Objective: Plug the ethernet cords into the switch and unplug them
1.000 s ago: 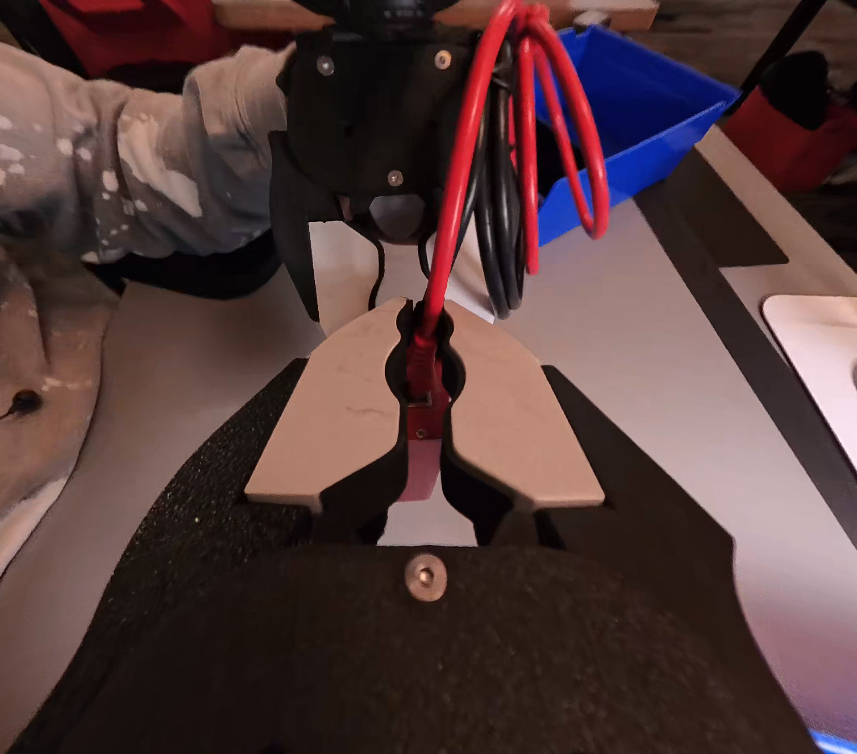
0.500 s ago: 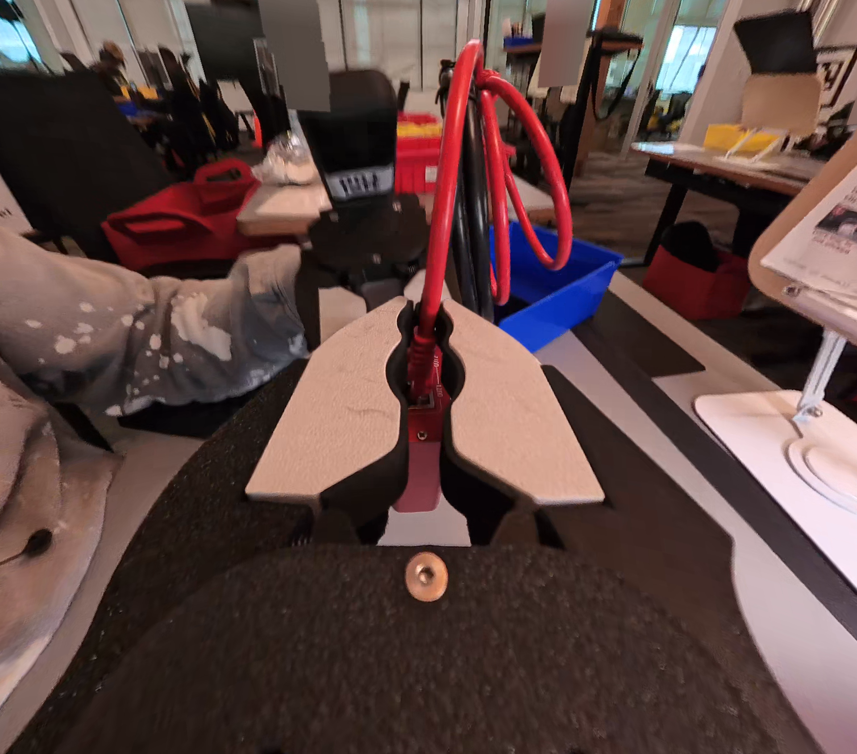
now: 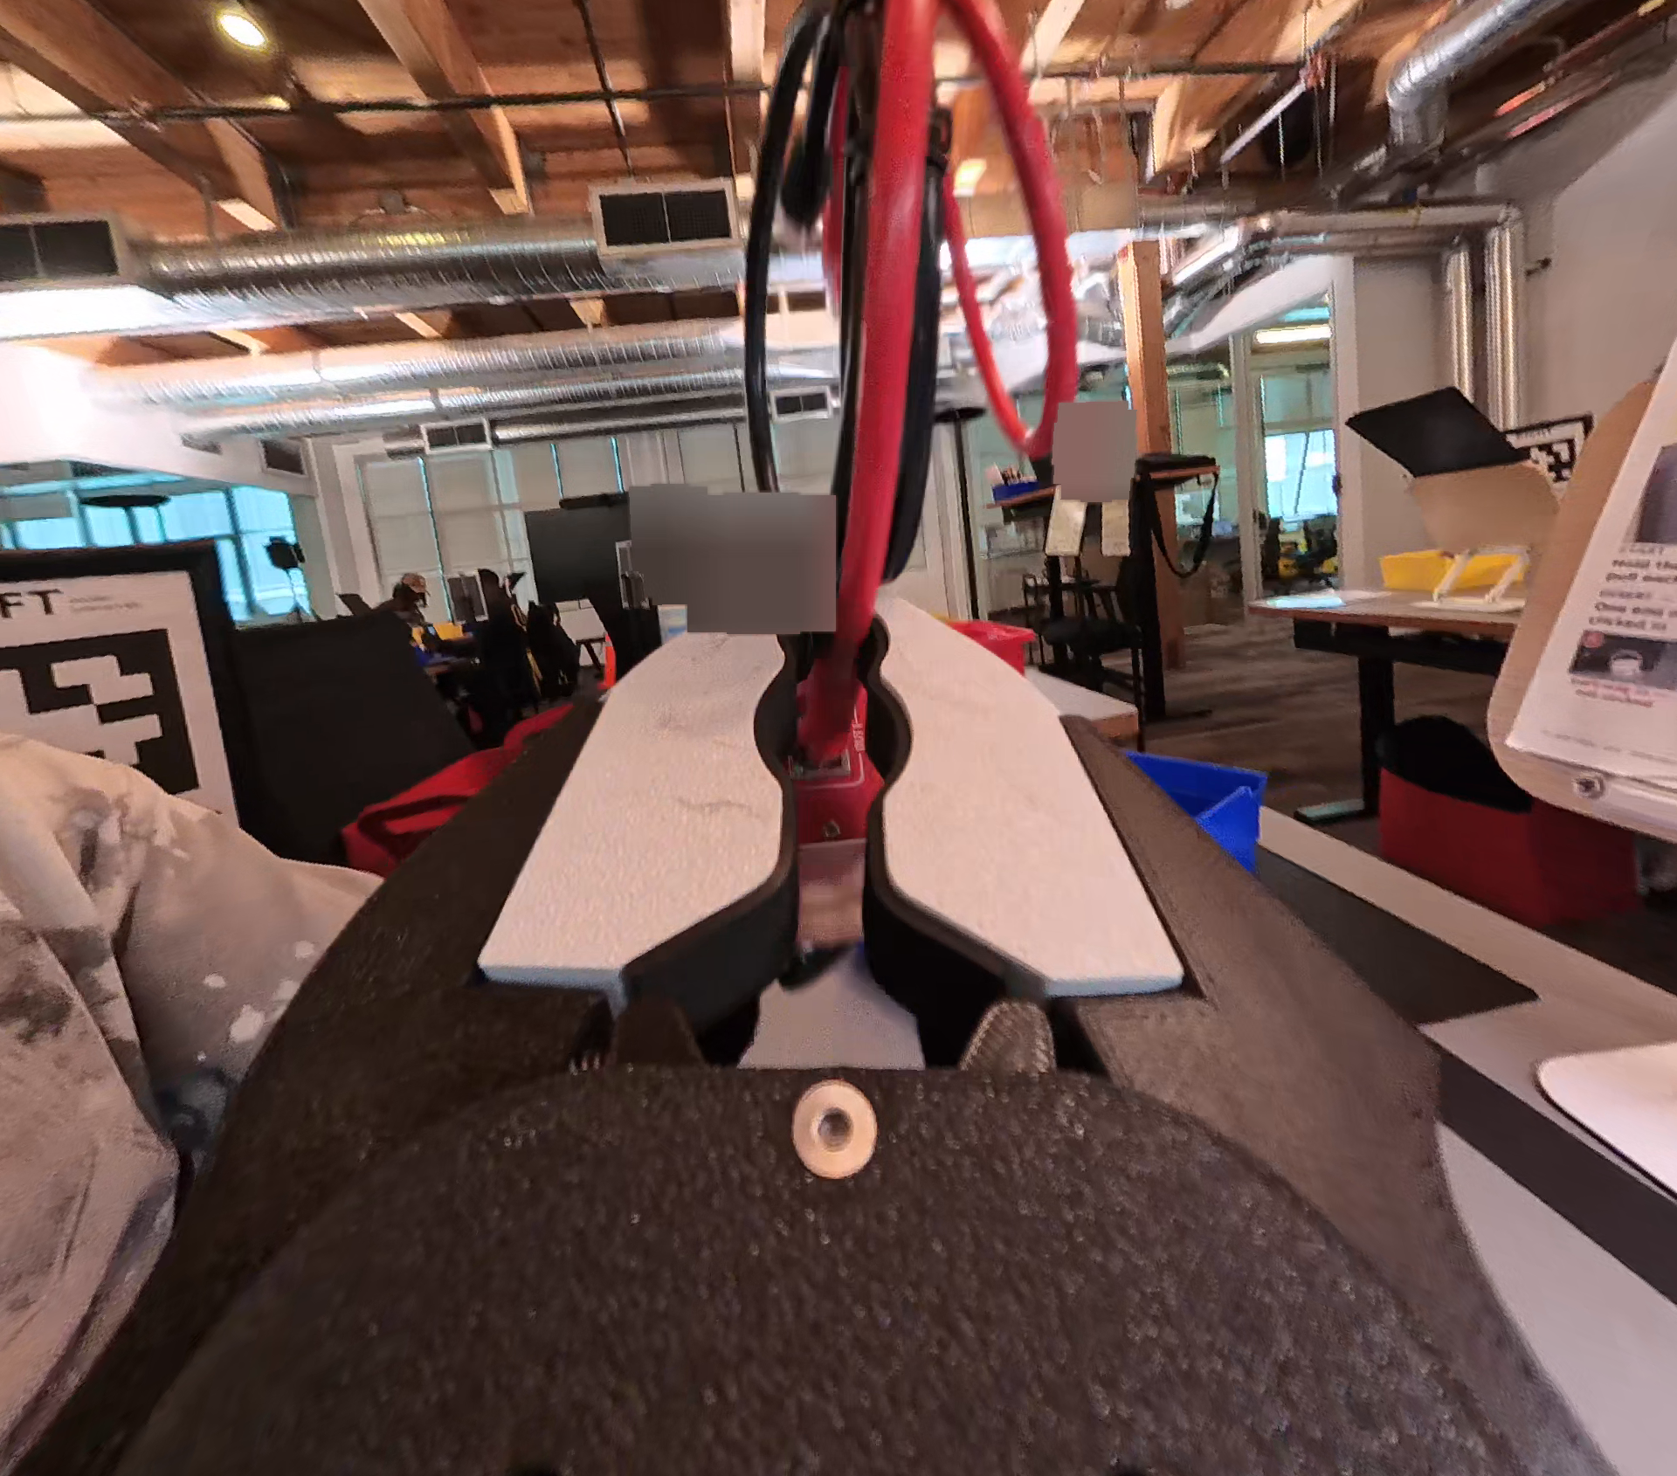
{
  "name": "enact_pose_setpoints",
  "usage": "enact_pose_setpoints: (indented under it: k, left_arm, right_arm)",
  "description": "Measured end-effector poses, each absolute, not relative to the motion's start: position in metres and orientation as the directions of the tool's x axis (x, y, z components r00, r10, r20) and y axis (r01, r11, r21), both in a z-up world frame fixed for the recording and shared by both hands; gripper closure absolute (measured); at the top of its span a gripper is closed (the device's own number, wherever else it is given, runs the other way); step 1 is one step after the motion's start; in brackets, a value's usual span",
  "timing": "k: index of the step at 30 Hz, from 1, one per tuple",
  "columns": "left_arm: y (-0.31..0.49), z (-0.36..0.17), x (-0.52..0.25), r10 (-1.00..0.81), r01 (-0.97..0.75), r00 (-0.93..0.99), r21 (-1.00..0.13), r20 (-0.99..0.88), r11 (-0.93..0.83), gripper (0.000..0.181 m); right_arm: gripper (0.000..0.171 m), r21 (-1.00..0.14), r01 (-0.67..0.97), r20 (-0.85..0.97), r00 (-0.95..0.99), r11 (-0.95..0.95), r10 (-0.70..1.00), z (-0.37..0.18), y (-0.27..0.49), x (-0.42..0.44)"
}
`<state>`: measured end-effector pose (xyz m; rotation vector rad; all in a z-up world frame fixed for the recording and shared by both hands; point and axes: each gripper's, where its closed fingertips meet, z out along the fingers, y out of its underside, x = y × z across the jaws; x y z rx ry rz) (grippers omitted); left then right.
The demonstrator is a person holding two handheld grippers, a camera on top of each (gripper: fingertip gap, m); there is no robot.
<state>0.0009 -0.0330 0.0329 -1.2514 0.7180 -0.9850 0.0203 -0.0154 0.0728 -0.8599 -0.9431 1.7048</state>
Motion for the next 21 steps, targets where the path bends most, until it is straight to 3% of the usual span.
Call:
enact_pose_setpoints:
  k: [4, 21]
  left_arm:
    - [-0.037, 0.048, -0.023, -0.892, 0.224, 0.445, -0.974, 0.083, 0.021, 0.153]
    - [-0.035, 0.060, -0.036, -0.891, 0.358, 0.388, -0.929, 0.237, -0.090, 0.153]
  right_arm:
    - [0.159, -0.933, -0.294, -0.127, -0.266, -0.206, 0.956, 0.053, -0.017, 0.006]
    - [0.148, -0.973, -0.161, -0.105, -0.332, -0.166, 0.937, 0.022, -0.042, -0.018]
